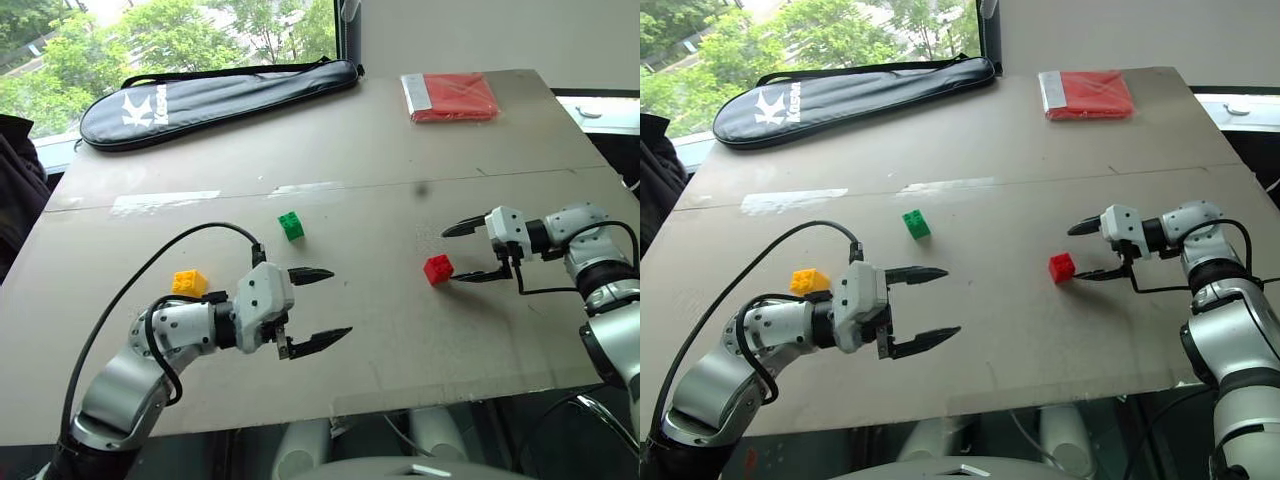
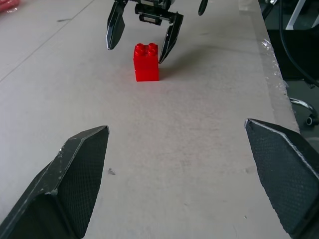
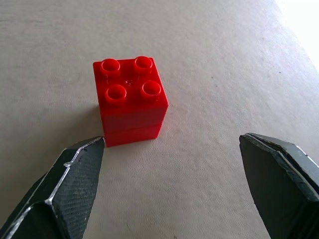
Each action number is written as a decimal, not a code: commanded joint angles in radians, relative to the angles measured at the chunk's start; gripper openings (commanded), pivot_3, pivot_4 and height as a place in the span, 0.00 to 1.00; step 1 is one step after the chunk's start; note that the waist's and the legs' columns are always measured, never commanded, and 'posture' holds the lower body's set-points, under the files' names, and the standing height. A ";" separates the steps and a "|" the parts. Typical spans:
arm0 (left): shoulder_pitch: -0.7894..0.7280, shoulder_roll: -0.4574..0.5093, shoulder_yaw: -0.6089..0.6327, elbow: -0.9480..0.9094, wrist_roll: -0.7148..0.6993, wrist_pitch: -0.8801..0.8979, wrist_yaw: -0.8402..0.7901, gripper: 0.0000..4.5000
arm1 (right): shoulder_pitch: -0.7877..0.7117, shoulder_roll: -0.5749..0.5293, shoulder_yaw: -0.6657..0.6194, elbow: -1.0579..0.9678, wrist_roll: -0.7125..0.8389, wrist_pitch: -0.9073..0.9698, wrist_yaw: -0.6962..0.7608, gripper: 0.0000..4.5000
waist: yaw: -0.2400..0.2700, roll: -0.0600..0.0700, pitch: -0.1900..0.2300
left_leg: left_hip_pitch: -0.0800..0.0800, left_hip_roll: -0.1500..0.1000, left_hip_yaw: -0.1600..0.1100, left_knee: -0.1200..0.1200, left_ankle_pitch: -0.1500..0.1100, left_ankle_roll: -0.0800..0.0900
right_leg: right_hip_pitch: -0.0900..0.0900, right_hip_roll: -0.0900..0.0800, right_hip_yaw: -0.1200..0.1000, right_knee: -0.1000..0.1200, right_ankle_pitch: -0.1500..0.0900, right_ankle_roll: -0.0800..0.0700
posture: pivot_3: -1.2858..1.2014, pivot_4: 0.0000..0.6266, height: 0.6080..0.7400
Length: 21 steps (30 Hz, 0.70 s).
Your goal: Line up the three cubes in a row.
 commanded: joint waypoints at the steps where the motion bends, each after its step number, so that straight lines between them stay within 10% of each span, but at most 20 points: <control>1: 0.015 -0.054 0.055 -0.013 -0.014 -0.044 0.059 1.00 | -0.014 -0.033 -0.112 0.006 -0.050 -0.044 -0.007 0.99 | 0.001 0.000 0.000 | 0.000 0.000 0.000 0.000 0.000 0.000 | 0.000 0.000 0.000 0.000 0.000 0.000 | 0.52 0.24 0.94; 21: 0.105 -0.359 0.091 0.083 0.249 -0.074 0.533 1.00 | 0.823 -0.105 -0.731 -1.018 0.492 0.625 -0.155 0.99 | 0.028 0.001 -0.001 | 0.003 0.001 0.003 0.001 -0.003 0.005 | 0.002 0.000 0.007 0.001 0.001 0.002 | 0.52 0.24 0.94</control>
